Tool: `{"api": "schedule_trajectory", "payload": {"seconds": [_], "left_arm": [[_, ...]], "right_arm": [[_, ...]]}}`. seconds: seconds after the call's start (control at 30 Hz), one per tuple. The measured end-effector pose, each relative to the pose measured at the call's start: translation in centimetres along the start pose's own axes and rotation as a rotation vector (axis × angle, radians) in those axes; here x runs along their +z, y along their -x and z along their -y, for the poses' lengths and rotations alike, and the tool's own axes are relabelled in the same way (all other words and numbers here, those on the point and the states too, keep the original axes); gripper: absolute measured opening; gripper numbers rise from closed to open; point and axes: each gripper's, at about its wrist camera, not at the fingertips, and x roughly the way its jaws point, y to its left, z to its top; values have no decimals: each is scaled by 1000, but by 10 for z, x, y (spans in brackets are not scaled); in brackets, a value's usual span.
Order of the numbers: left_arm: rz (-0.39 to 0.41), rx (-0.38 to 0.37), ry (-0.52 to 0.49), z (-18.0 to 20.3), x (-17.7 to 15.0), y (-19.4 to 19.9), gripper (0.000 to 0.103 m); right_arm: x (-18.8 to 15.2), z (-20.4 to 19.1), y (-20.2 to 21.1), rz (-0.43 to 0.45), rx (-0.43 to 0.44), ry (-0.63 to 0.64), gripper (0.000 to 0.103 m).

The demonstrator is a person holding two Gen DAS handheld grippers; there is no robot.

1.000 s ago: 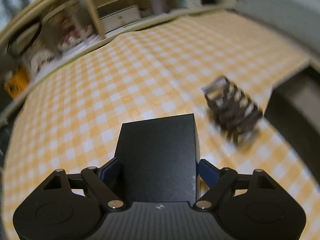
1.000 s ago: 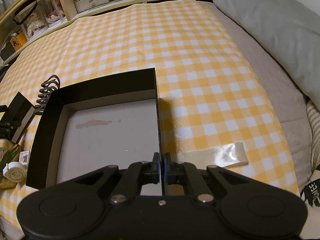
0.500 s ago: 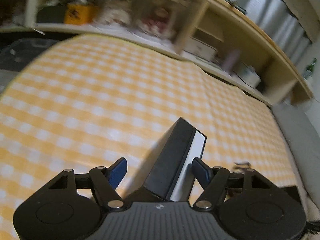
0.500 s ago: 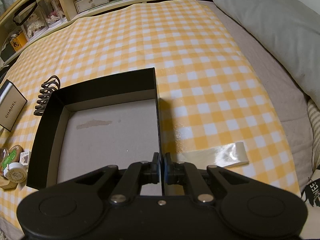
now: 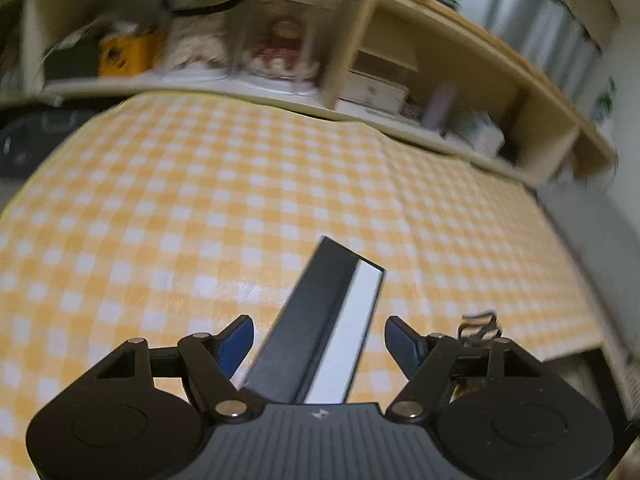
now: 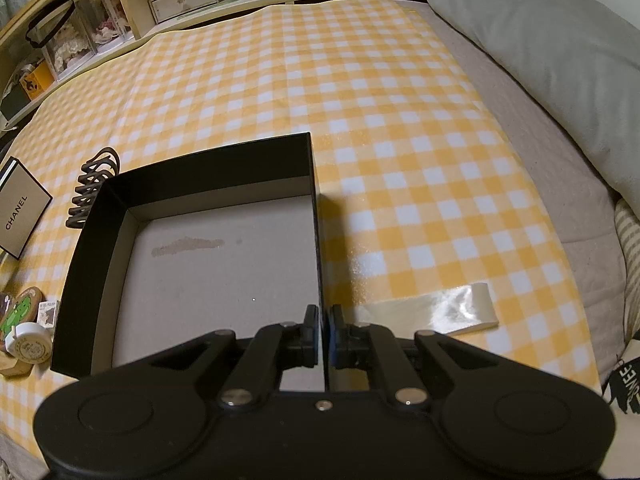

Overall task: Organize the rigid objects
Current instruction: 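Lift the black box with the left tool and carry it toward the tray, then lower the black box into the tray corner and open the left tool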

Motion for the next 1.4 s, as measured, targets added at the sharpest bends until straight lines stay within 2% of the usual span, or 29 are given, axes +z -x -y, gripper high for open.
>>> {"api": "schedule_trajectory", "payload": {"seconds": [0.2, 0.27, 0.3, 0.4, 0.5, 0.57, 0.67, 0.8, 0.93, 1.13, 1.3, 1.4], "left_arm": [[-35, 140, -198, 28, 0, -15, 72], [-35, 136, -195, 29, 2, -17, 67], [-38, 134, -192, 29, 3, -17, 57], [-53, 150, -178, 33, 4, -16, 55], [-45, 174, -99, 32, 5, -11, 54], [-32, 153, -38, 29, 5, -2, 53], [-7, 68, 24, 37, 6, 18, 52], [38, -59, 2, 74, 7, 46, 52], [50, -185, -118, 133, 1, 57, 52], [-6, -322, -454, 239, -15, 34, 49], [-67, -383, -733, 311, -28, 0, 49], [-88, -395, -843, 334, -35, -17, 49]], "right_arm": [[0, -1, 0, 1, 0, -1, 6], [0, -1, 0, 0, -2, 1, 5], [0, 0, 0, 0, -1, 1, 5], [1, -1, 0, 1, -3, 2, 5], [0, 0, -2, 2, -6, 2, 5], [0, 1, -2, 3, -6, -2, 5], [0, 1, -2, 5, -7, -3, 5], [-1, 1, -3, 7, -6, -3, 5], [-1, 4, -3, 9, -4, -8, 5], [-1, 4, -3, 7, -5, -12, 5], [-1, 6, -3, 2, 4, -6, 5], [-3, 7, -3, -2, 17, -4, 5]]}}
